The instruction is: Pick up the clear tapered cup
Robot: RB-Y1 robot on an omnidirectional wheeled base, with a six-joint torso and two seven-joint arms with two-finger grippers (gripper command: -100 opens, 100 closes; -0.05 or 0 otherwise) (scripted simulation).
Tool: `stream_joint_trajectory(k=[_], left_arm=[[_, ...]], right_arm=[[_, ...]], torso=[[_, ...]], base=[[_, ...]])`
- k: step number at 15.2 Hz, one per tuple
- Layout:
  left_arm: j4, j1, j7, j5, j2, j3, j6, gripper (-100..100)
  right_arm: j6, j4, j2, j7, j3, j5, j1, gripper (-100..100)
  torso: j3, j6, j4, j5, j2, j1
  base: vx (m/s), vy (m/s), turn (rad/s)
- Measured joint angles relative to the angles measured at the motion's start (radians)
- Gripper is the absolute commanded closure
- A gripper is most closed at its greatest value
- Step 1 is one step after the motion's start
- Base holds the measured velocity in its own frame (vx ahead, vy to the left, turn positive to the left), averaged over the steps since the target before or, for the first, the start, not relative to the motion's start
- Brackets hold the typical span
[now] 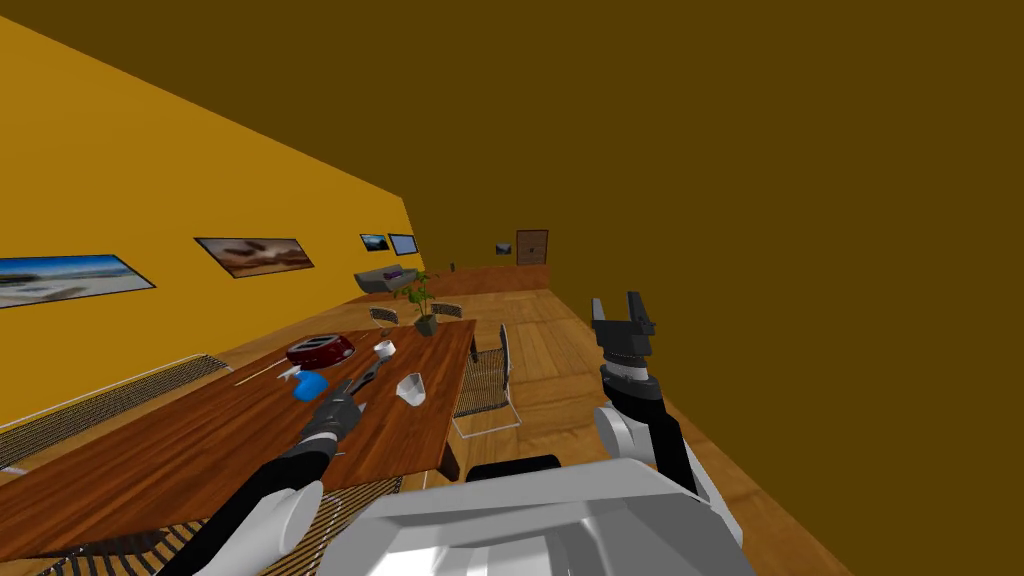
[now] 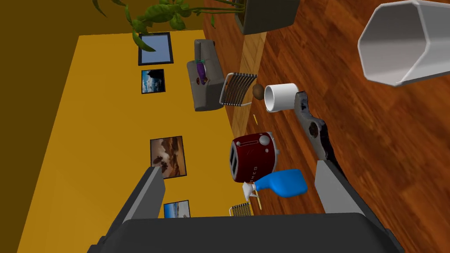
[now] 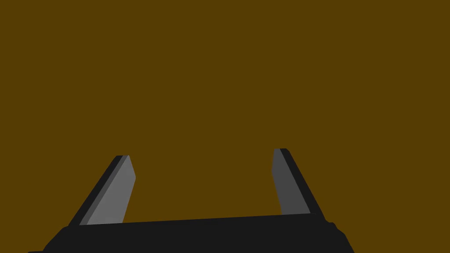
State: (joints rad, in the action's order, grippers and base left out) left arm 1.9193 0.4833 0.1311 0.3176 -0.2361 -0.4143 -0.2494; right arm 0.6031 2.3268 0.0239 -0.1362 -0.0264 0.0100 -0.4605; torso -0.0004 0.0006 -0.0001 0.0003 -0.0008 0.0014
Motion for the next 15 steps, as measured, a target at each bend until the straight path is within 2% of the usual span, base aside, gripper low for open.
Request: stream_joint_trajectory(k=[3,5,6,8,10,12,15], left_arm=[[-0.031,-0.012,0.002,0.009,0.006,-0.029,-0.060,-100],[-0.032,-0.004,0.006,0.019,0.001,-0.039,-0.095,-100],[-0.055,-0.012,0.008,0.027,-0.006,-0.051,-0.112,-100],[-0.056,-0.007,0.011,0.031,0.002,-0.067,-0.157,-100],[-0.096,-0.007,0.012,0.045,0.002,-0.085,-0.185,-100],[-0.117,-0.016,0.017,0.055,-0.004,-0.107,-0.225,-100],[-0.139,-0.008,0.023,0.075,-0.004,-0.136,-0.286,-100]], right_arm=[[0.000,0.000,0.000,0.000,0.000,0.000,0.000,0],[0.000,0.000,0.000,0.000,0.000,0.000,0.000,0],[0.000,0.000,0.000,0.000,0.000,0.000,0.000,0],[0.000,0.000,0.000,0.000,0.000,0.000,0.000,0],[0.000,0.000,0.000,0.000,0.000,0.000,0.000,0],[0.000,0.000,0.000,0.000,0.000,0.000,0.000,0],[0.000,0.000,0.000,0.000,0.000,0.000,0.000,0]], torso=[[0.000,0.000,0.000,0.000,-0.001,0.001],[0.000,-0.001,0.000,0.000,0.000,0.001],[0.000,0.000,0.000,0.000,0.000,0.001],[0.000,-0.001,0.000,0.000,0.000,0.001],[-0.001,0.000,0.000,0.000,-0.001,0.002],[0.000,0.000,0.000,0.000,-0.001,0.002],[0.000,0.000,0.000,0.000,-0.001,0.002]], base=[[0.027,0.019,-0.199],[0.019,0.011,-0.132],[0.032,0.018,-0.310],[0.029,0.023,-0.157],[0.028,0.027,-0.192],[0.027,0.031,-0.280],[0.030,0.033,-0.222]])
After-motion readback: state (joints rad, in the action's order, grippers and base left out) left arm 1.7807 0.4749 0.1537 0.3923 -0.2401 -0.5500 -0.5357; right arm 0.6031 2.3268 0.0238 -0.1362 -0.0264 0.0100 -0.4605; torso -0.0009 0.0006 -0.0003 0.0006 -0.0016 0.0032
